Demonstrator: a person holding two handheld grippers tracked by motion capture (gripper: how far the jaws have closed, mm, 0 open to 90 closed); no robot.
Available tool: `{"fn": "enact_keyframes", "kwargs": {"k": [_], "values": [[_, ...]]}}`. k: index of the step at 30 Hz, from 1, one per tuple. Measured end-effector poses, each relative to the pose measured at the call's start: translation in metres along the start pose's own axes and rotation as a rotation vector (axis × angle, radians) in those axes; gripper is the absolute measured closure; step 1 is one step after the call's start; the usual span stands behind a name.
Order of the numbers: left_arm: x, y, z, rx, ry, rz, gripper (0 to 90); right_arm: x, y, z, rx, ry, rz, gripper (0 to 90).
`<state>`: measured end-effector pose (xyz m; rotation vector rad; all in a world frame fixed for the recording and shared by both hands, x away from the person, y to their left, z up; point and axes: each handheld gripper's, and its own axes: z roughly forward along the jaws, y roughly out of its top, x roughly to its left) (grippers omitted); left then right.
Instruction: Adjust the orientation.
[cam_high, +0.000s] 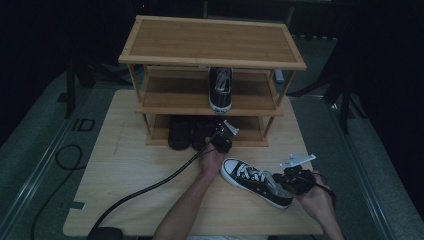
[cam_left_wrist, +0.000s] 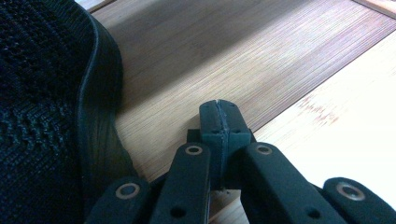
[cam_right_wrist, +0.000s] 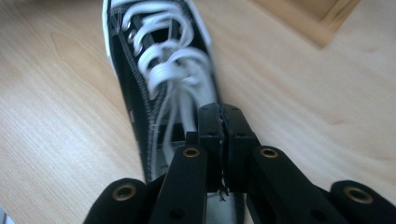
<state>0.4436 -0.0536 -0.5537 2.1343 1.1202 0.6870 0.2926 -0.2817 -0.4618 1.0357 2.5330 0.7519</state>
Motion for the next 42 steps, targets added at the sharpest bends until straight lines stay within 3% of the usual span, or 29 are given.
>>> {"fn": "enact_keyframes", "kwargs": {"k": [4, 7, 11, 17, 21, 27, 33, 37, 42], "values": [[0.0, 0.0, 0.0, 0.001, 0.0, 0.0, 90.0, -0.007, 0.004, -0.002, 0.019, 0.004, -0.024, 85.6], [0.0, 0.0, 0.0, 0.0, 0.0, -0.001, 90.0, -0.006, 0.008, 0.005, 0.046, 0.035, -0.056, 84.8], [0.0, 0.0, 0.0, 0.0, 0.001, 0.001, 90.0, -0.005, 0.012, 0.013, 0.082, 0.031, -0.082, 84.9], [0.0, 0.0, 0.0, -0.001, 0.001, 0.0, 90.0, -0.005, 0.011, 0.007, 0.064, 0.076, -0.09, 81.7], [0.0, 0.0, 0.0, 0.001, 0.001, -0.002, 90.0, -0.004, 0.011, 0.02, 0.112, 0.062, -0.104, 81.5], [0.0, 0.0, 0.0, 0.0, 0.001, -0.002, 90.0, -0.005, 0.015, 0.04, 0.153, 0.098, -0.119, 81.8], [0.0, 0.0, 0.0, 0.001, 0.001, -0.003, 90.0, -0.007, 0.022, 0.048, 0.168, 0.12, -0.138, 81.5], [0.0, 0.0, 0.0, 0.003, 0.002, -0.002, 90.0, -0.009, 0.02, 0.047, 0.152, 0.126, -0.142, 88.1], [0.0, 0.0, 0.0, 0.002, 0.002, -0.002, 90.0, -0.013, 0.018, 0.043, 0.138, 0.154, -0.129, 88.6]]}}
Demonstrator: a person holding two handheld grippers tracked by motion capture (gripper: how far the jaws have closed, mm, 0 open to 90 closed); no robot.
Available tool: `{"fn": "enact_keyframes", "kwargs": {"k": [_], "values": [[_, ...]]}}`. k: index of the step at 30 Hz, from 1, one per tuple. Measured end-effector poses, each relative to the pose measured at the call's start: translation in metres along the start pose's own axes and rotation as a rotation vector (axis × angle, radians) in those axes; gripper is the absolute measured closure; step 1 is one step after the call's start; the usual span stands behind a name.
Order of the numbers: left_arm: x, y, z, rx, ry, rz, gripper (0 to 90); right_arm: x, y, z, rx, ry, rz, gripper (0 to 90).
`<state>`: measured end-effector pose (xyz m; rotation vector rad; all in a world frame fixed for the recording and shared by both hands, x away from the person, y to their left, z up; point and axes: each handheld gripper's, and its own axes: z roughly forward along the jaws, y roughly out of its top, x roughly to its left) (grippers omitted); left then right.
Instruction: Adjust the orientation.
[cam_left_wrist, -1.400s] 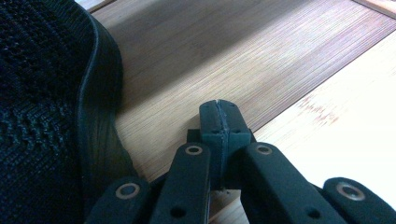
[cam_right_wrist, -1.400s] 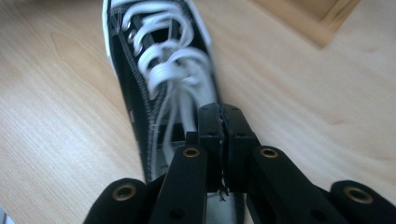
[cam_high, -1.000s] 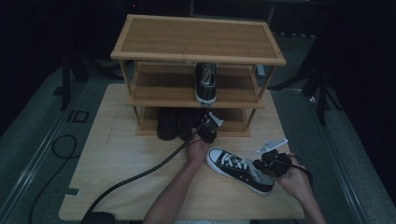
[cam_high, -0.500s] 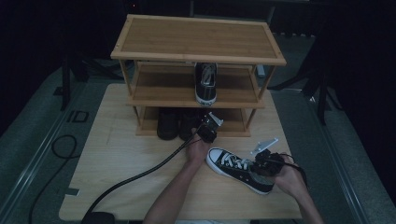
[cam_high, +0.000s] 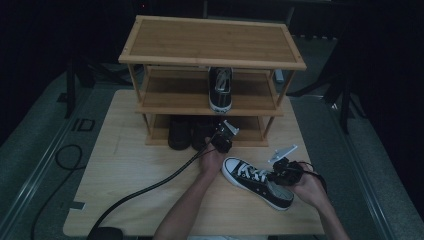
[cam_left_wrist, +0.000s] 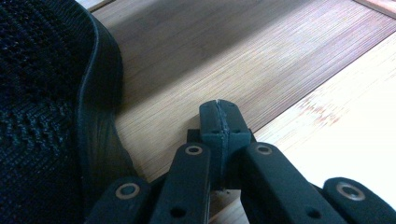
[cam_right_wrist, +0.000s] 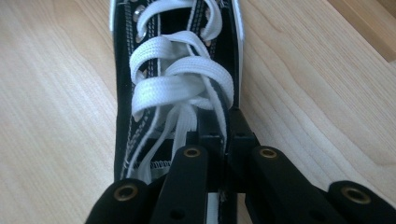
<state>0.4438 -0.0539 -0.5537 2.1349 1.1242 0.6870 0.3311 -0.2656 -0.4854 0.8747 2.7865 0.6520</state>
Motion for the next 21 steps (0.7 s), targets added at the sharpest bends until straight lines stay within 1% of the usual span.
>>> {"fn": "enact_keyframes", "kwargs": {"k": [3, 10, 17, 21], "values": [[0.0, 0.0, 0.0, -0.001, -0.001, 0.0, 90.0, 0.0, -0.003, -0.004, 0.0, 0.006, 0.001, 88.6], [0.0, 0.0, 0.0, 0.0, 0.0, -0.001, 90.0, -0.004, -0.006, -0.014, -0.008, -0.004, 0.003, 88.8], [0.0, 0.0, 0.0, 0.001, 0.0, -0.001, 90.0, -0.008, -0.007, -0.026, -0.007, -0.021, -0.001, 88.8], [0.0, 0.0, 0.0, 0.0, 0.001, -0.001, 90.0, -0.009, -0.007, -0.032, -0.017, -0.036, -0.005, 88.8]]}}
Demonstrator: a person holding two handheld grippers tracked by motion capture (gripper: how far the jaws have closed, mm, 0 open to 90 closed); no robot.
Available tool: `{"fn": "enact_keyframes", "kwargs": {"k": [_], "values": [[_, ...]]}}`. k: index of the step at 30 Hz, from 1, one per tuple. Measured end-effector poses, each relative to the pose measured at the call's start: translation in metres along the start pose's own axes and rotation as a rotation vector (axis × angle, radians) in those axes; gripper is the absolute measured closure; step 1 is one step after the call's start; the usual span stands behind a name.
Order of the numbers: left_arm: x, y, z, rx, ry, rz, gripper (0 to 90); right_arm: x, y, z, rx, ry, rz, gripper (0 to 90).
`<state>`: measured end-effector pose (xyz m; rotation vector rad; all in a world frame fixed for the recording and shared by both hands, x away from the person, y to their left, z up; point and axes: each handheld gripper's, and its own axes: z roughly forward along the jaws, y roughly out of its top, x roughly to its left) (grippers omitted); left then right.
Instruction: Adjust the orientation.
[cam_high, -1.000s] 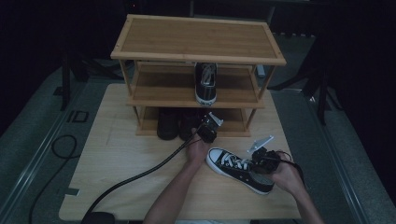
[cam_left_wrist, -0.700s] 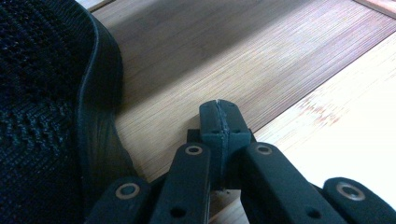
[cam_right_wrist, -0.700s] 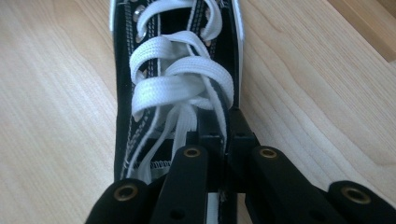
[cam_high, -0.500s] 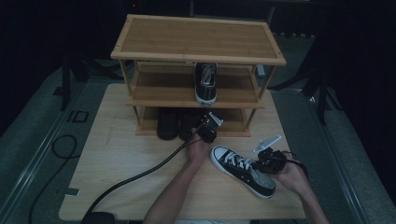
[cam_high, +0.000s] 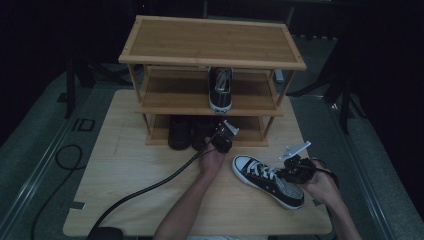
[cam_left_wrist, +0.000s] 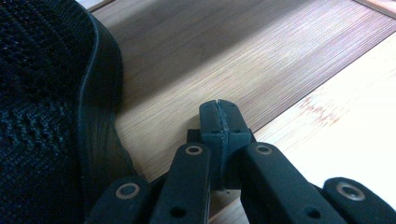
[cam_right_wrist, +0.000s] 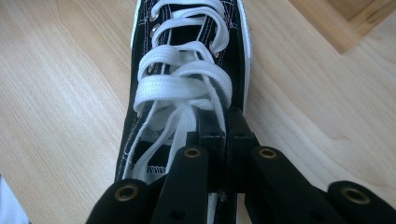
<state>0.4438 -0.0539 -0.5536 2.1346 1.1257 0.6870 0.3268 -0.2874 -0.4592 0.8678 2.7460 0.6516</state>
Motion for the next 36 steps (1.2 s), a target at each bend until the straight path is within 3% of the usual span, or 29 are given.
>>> {"fn": "enact_keyframes", "kwargs": {"k": [16, 36], "values": [[0.0, 0.0, 0.0, 0.001, 0.0, -0.002, 90.0, -0.008, 0.007, -0.021, -0.001, -0.033, -0.04, 88.7], [0.0, 0.0, 0.0, 0.003, -0.001, -0.003, 90.0, -0.02, 0.019, -0.048, -0.021, -0.039, -0.082, 88.7]]}}
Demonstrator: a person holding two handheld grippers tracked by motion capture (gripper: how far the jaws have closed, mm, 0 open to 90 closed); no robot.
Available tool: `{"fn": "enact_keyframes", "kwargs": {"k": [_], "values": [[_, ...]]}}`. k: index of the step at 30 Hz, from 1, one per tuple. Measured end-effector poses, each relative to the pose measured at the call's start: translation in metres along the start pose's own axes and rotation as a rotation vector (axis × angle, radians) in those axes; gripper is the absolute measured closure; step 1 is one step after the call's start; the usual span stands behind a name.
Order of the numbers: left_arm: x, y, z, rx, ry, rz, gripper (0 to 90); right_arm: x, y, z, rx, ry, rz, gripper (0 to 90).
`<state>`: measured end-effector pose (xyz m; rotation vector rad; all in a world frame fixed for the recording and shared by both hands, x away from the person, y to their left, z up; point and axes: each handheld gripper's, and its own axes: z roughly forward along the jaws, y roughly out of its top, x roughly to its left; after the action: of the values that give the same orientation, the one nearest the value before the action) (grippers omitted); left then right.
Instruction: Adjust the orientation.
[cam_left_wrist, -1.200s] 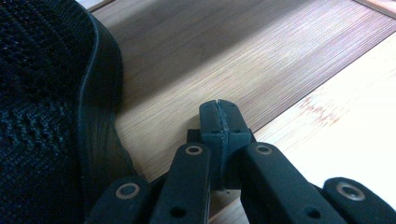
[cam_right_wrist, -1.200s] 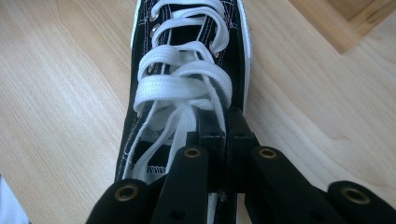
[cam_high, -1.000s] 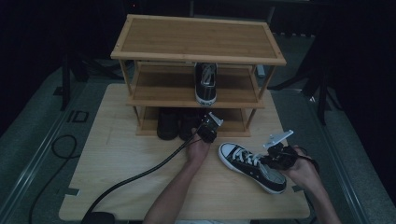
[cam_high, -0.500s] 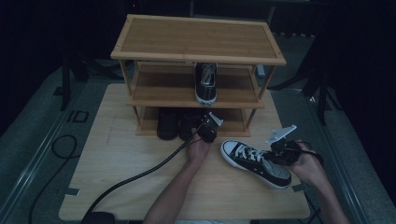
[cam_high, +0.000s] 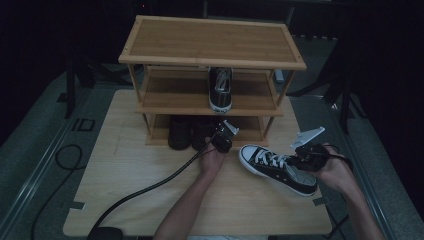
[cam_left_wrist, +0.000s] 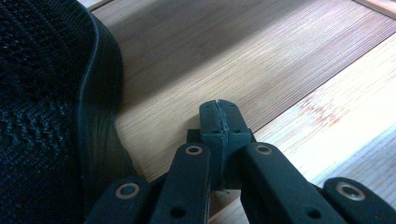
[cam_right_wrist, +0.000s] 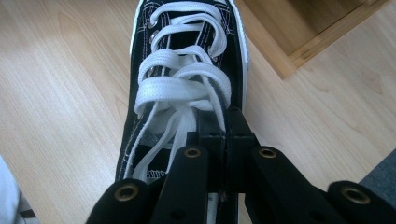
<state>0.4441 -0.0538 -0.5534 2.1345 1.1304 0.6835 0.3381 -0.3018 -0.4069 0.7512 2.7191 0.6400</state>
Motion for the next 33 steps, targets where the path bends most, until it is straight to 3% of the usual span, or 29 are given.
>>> {"fn": "enact_keyframes", "kwargs": {"k": [33], "values": [[0.0, 0.0, 0.0, 0.0, 0.002, 0.001, 90.0, -0.022, 0.015, -0.035, -0.069, -0.018, -0.014, 88.7]]}}
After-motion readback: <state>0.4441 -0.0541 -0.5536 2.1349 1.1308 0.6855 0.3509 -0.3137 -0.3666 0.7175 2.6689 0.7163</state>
